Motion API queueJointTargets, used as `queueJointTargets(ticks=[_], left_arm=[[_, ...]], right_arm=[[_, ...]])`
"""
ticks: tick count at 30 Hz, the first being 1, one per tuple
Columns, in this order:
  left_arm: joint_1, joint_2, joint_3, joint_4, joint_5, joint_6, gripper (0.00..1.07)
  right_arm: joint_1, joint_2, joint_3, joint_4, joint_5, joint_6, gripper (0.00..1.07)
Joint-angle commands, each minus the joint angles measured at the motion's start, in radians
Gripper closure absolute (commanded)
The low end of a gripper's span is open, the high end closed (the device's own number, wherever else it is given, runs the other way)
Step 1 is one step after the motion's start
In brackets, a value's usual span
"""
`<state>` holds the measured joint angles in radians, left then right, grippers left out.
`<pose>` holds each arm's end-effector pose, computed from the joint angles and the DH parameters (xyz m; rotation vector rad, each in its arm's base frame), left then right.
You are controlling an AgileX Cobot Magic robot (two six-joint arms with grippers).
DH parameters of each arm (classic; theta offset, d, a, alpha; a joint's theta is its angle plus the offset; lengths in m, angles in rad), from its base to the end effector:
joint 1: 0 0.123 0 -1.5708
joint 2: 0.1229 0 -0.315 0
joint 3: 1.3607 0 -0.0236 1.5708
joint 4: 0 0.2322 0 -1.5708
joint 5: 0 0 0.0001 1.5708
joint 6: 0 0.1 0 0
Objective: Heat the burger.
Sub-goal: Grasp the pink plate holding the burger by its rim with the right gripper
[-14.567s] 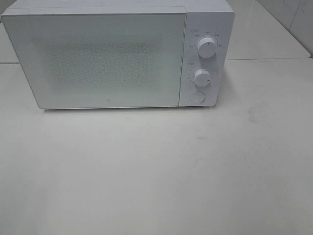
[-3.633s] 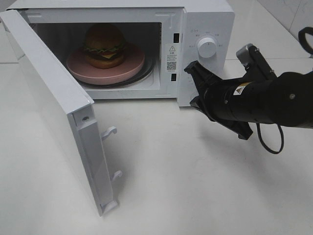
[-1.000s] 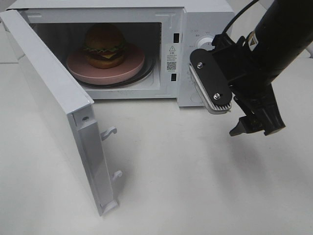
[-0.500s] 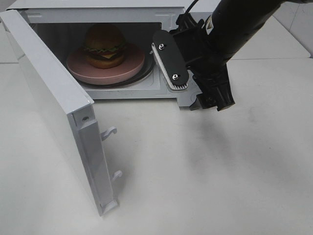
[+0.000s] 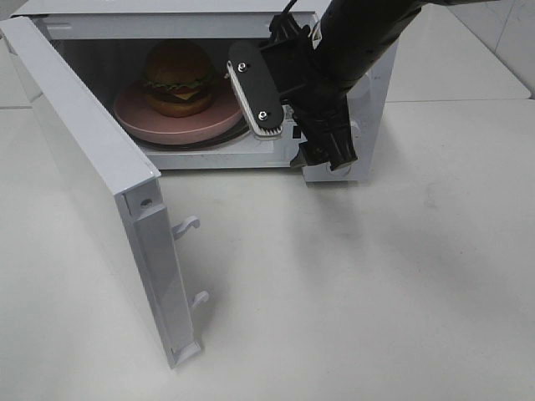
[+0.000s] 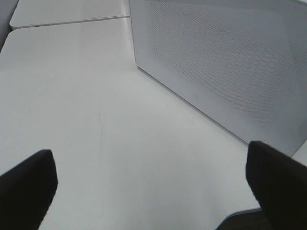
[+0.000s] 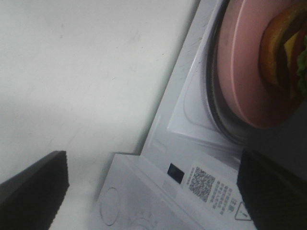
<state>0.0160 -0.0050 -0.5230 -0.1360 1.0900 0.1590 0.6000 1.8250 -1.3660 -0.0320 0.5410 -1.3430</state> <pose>-0.0482 -0.0128 0.2682 0.1565 2.0325 -0.0529 0.3327 0.2256 0.2743 -2.0931 1.3966 -0.3421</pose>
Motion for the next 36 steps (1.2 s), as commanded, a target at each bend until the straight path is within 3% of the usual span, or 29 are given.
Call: queueJointTargets(ticks=[1,36], left_arm=[[0.004,-0.006,0.003,-0.007,-0.012,-0.006,0.07],[0.004,-0.006,0.003,-0.007,-0.012,-0.006,0.07]], right_arm=[[0.012,0.025,-0.030,0.008,-0.029,-0.014,0.17],[0.044,0.384,-0.370,0.041,-0.045,0.065,0.19]])
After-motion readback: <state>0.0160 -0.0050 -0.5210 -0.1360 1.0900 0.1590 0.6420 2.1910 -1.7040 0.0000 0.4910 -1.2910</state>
